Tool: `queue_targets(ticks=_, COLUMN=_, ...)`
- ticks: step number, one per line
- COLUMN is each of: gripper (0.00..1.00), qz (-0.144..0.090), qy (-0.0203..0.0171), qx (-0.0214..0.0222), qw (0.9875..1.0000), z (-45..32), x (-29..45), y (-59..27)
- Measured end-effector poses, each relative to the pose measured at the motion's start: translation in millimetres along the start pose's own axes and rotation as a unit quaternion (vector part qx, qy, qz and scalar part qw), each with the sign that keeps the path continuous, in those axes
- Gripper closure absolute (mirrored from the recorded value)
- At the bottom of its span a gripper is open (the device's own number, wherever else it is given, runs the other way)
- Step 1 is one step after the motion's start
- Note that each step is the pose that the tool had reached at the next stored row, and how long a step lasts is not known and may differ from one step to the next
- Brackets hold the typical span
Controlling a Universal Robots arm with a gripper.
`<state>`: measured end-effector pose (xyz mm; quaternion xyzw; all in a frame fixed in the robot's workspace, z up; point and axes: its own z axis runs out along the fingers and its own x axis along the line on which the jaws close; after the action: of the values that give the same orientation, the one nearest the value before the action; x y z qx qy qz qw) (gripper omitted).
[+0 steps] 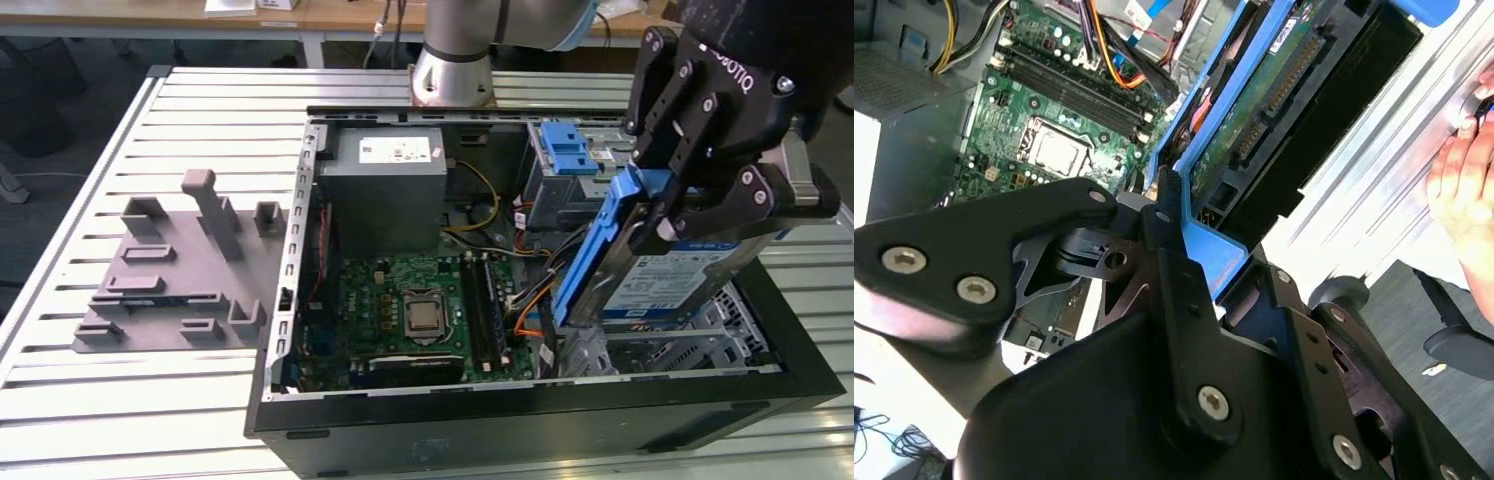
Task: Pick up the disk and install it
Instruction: 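Insert the disk into the insertion slot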
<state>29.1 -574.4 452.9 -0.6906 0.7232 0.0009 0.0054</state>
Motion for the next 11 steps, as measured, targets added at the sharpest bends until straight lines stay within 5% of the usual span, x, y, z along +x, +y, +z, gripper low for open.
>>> queue_targets(ticks=11, gripper=0.64, qz=0.0, qy=0.0001, qx=-0.0031, qw=1.0, z=2.8, x=-1.0, y=-21.5)
